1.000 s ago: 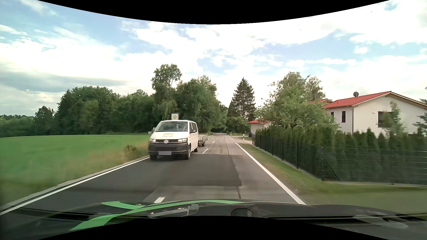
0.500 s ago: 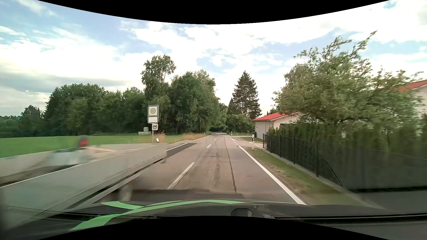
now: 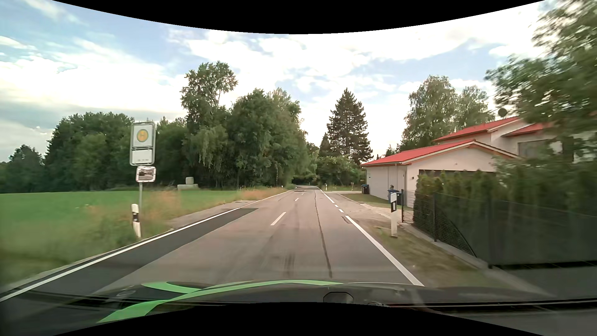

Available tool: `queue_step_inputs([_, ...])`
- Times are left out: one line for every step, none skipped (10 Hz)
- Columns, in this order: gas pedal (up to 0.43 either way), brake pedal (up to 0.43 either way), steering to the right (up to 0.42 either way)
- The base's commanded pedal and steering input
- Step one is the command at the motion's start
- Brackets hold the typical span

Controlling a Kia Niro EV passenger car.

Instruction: Follow the waypoints while adhering to traffic rules and regulations

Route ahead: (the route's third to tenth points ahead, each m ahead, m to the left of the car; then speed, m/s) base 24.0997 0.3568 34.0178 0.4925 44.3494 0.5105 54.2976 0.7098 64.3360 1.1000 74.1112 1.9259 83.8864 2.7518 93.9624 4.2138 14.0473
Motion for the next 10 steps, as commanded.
queue_step_inputs([0.067, 0.0, -0.001])
queue_step_inputs([0.067, 0.0, -0.001])
queue_step_inputs([0.067, 0.0, -0.001])
queue_step_inputs([0.067, 0.0, -0.002])
queue_step_inputs([0.067, 0.0, -0.002])
queue_step_inputs([0.067, 0.0, -0.002])
queue_step_inputs([0.067, 0.0, -0.003])
queue_step_inputs([0.079, 0.0, -0.003])
queue_step_inputs([0.079, 0.0, -0.003])
queue_step_inputs([0.079, 0.0, -0.003])
